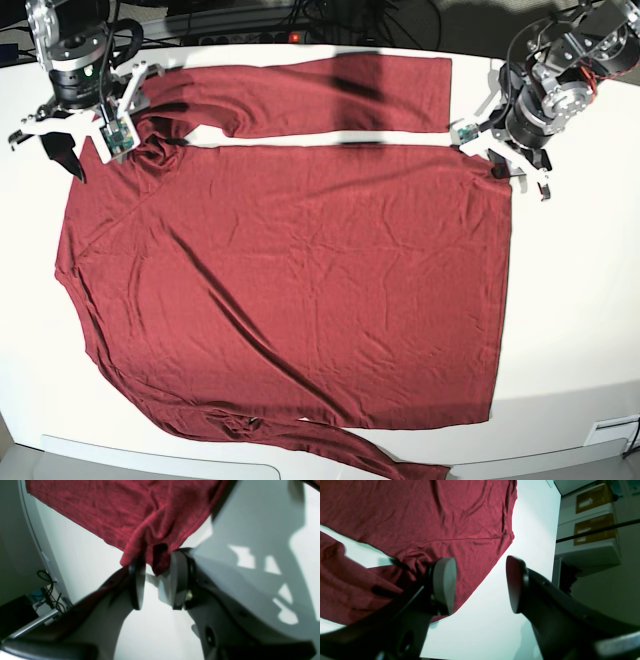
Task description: Fold the T-shirt properly
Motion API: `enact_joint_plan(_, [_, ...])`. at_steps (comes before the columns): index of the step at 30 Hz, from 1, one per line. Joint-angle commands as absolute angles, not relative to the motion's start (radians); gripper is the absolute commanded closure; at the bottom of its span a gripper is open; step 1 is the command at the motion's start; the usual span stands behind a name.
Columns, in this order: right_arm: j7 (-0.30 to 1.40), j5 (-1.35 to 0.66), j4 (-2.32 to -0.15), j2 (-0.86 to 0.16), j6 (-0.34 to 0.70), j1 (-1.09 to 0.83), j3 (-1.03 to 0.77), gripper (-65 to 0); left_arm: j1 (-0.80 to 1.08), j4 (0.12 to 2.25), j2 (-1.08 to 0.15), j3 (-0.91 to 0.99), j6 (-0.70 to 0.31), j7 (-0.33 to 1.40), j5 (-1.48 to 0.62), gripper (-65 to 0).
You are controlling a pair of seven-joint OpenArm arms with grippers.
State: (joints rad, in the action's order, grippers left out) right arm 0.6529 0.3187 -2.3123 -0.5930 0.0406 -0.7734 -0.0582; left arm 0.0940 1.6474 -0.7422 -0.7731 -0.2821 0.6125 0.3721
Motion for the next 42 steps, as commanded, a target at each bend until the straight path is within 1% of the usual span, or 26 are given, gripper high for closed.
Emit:
enact_joint_plan(1, [0.641, 0.336, -2.330, -0.604, 0.026, -0.776, -0.065, -32.7, 0.110, 1.619, -0.759, -0.781, -0.353, 0.702, 0.279, -19.2])
enact_joint_plan(9, [0.641, 0.336, -2.330, -0.604, 0.026, -0.776, -0.065, -32.7, 0.110, 1.730, -0.868, -0.779, -0.353, 0.722, -0.036, -19.2])
enact_joint_plan(13, [0.641, 0.336, -2.330, -0.604, 0.026, -0.776, -0.065, -32.7, 0.110, 1.823, -0.924, -0.779, -0.331, 0.729, -0.053, -19.2])
enact_joint_plan(17, [0.642, 0.336, -2.330, -0.603, 0.026, -0.776, -0.065, -32.7, 0.110, 1.909, -0.937, -0.779, -0.230, 0.731, -0.053, -19.1])
enact_joint_plan(18, [0.643, 0.336, -2.330, -0.603, 0.026, -0.776, -0.065, -32.7, 0.110, 1.924, -0.937, -0.779, -0.224, 0.729, -0.052, -19.1])
enact_joint_plan(22, [0.656, 0.336, -2.330, -0.603, 0.026, -0.776, -0.065, -32.7, 0.110, 1.954, -0.937, -0.779, -0.224, 0.733, 0.051, -19.3])
enact_joint_plan(23, [0.656, 0.336, -2.330, -0.603, 0.026, -0.776, -0.065, -32.7, 0.110, 1.954, -0.937, -0.779, -0.224, 0.732, 0.087, -20.5])
enact_joint_plan(26, [0.655, 0.336, -2.330, -0.604, 0.026, -0.776, -0.065, -32.7, 0.110, 1.954, -0.937, -0.779, -0.224, 0.720, 0.149, -27.4])
enact_joint_plan(28, [0.656, 0.336, -2.330, -0.603, 0.026, -0.776, -0.065, -32.7, 0.110, 1.954, -0.937, -0.779, -0.224, 0.669, 0.157, -29.9])
enact_joint_plan(30, [0.656, 0.336, -2.330, -0.603, 0.026, -0.776, -0.065, -32.7, 0.110, 1.953, -0.927, -0.779, -0.224, 0.623, 0.157, -30.1])
enact_joint_plan(33, [0.659, 0.336, -2.330, -0.603, 0.026, -0.776, -0.065, -32.7, 0.110, 1.931, -0.888, -0.779, -0.224, 0.611, 0.162, -30.1])
enact_joint_plan(39, [0.660, 0.336, -2.330, -0.603, 0.026, -0.776, -0.065, -32.7, 0.110, 1.784, -0.795, -0.779, -0.223, 0.543, 0.314, -30.1])
enact_joint_plan(42, [0.661, 0.336, -2.330, -0.604, 0.026, -0.776, -0.065, -32.7, 0.111, 1.725, -0.758, -0.779, -0.223, 0.552, 0.350, -30.1])
